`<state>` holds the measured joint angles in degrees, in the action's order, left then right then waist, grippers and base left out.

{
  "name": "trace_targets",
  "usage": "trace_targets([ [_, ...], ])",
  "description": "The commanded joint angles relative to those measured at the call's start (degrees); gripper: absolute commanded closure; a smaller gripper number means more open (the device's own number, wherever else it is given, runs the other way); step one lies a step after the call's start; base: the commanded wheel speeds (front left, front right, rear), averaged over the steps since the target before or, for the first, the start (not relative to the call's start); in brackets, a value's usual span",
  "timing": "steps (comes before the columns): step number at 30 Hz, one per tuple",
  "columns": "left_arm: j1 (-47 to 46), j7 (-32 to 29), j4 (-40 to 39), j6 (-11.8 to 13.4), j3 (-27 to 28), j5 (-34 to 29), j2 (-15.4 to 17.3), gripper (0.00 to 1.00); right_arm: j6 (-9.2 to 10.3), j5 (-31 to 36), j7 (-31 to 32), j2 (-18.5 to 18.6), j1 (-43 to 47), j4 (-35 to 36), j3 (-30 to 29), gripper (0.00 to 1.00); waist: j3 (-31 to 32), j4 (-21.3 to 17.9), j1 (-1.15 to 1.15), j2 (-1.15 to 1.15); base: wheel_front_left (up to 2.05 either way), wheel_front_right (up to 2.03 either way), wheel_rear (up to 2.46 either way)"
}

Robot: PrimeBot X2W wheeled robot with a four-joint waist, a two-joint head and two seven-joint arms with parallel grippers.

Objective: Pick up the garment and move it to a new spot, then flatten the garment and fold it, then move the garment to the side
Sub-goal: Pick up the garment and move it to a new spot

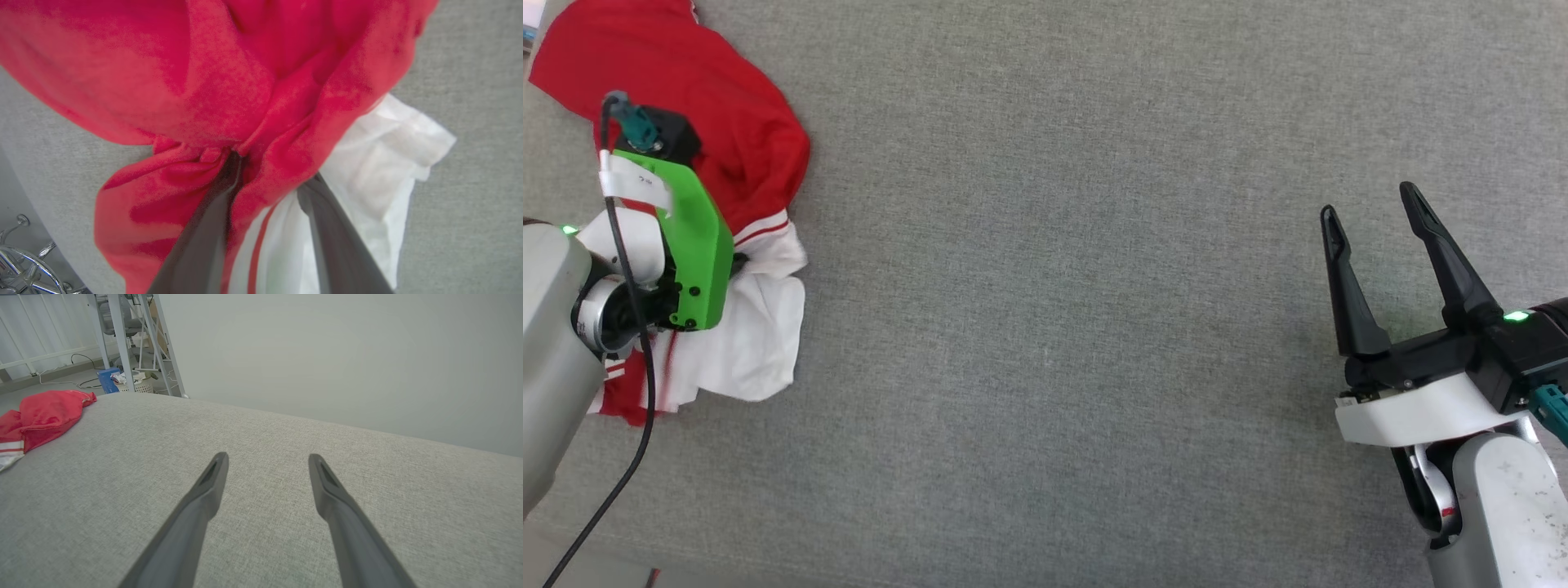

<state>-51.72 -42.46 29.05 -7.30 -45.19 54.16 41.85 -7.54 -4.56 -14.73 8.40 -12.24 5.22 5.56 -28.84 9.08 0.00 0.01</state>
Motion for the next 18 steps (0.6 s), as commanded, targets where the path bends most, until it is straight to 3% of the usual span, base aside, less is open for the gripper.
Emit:
trace_targets([
  [1, 2.3, 1.8, 1.0, -0.2, -1.7, 1.2, -1.9, 1.00, 0.05, -0.3, -0.3, -0.4, 0.0, -0.1, 0.0, 0.00, 1.7, 0.2, 0.00, -0.01, 0.00, 0.00, 0.00],
  [9, 0.6, 12.7, -7.8, -0.2, -1.5, 3.2, 1.8, 1.00, 0.05, -1.1, -0.3, -2.4, 3.6, -1.0, -1.5, 0.00, 9.1, 0.1, 0.00, -0.01, 0.00, 0.00, 0.00],
  [13, 0.0, 14.6, -14.1, -0.2, -2.8, 3.0, 3.9, 1.00, 0.05, -1.4, -0.3, -3.3, 5.1, -1.1, -2.1, 0.00, 11.7, -0.7, 0.00, -0.01, 0.00, 0.00, 0.00],
  [18, -0.7, 15.5, -20.9, -0.2, -4.7, 2.0, 3.9, 1.00, 0.05, -1.7, -0.3, -4.3, 5.8, -1.0, -2.1, 0.00, 13.0, -3.0, 0.00, -0.01, 0.00, 0.00, 0.00],
])
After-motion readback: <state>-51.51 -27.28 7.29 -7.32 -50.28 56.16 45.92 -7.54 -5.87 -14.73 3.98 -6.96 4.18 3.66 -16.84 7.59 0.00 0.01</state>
